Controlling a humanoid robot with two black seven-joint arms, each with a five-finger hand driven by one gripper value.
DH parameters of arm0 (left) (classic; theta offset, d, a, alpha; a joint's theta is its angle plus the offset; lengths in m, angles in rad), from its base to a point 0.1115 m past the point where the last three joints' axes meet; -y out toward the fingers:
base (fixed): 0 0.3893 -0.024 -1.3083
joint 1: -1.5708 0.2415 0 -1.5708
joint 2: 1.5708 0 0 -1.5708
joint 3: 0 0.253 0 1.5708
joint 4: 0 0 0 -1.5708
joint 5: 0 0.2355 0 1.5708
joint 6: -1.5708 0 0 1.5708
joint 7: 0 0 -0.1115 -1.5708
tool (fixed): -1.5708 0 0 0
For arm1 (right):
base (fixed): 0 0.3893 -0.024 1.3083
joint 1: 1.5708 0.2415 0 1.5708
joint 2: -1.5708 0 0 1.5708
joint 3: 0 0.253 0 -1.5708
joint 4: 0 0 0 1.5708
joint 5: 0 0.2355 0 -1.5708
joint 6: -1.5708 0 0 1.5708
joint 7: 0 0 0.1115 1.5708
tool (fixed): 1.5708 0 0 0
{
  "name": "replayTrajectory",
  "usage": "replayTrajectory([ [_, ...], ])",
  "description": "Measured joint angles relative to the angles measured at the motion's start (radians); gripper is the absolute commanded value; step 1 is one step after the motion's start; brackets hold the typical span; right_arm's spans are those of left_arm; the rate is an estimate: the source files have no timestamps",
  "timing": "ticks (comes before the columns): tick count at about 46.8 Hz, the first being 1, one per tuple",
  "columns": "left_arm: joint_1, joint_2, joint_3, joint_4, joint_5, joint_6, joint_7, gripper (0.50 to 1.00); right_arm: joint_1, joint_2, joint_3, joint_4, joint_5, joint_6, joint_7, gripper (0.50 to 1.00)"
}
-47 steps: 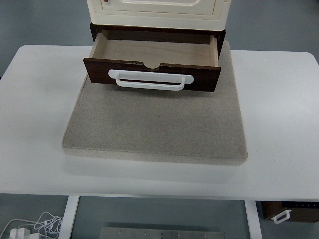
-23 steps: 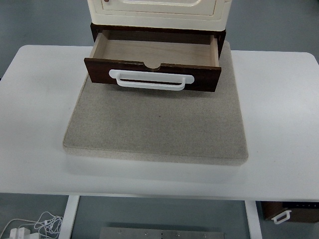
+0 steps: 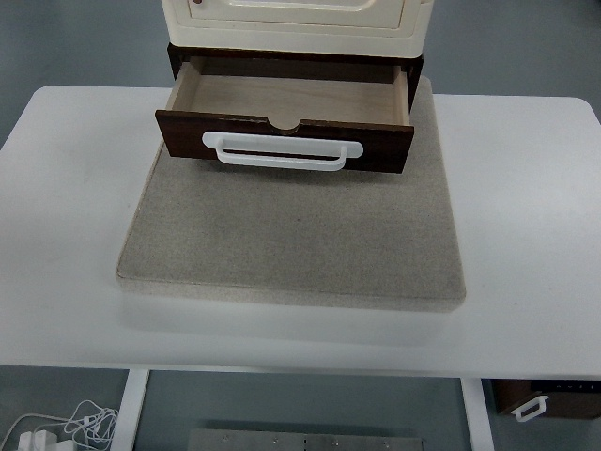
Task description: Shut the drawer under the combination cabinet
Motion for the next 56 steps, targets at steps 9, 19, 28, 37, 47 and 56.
replayTrajectory([
  [9, -0.003, -0.002, 0.079, -0.097, 0.031, -0.003, 0.000, 0.994, 0.000, 0.000, -0.001, 0.000, 0.000, 0.000, 0.000, 0.952],
  [19, -0.007, -0.032, 0.155, -0.155, 0.049, -0.006, 0.000, 0.994, 0.000, 0.000, -0.001, 0.000, 0.000, 0.000, 0.000, 0.952],
  [28, -0.011, -0.066, 0.257, -0.211, 0.212, -0.029, 0.010, 0.994, 0.000, 0.000, 0.000, 0.000, 0.000, 0.000, 0.000, 0.952],
  [37, -0.020, -0.098, 0.339, -0.254, 0.292, -0.061, 0.030, 0.994, 0.000, 0.000, -0.001, 0.000, 0.000, 0.000, 0.000, 0.952],
  [47, -0.024, -0.144, 0.393, -0.265, 0.407, -0.064, 0.113, 0.994, 0.000, 0.000, 0.000, 0.000, 0.000, 0.000, 0.000, 0.952],
  [56, -0.034, -0.146, 0.453, -0.302, 0.411, -0.120, 0.243, 0.992, 0.000, 0.000, 0.000, 0.000, 0.000, 0.000, 0.000, 0.952],
])
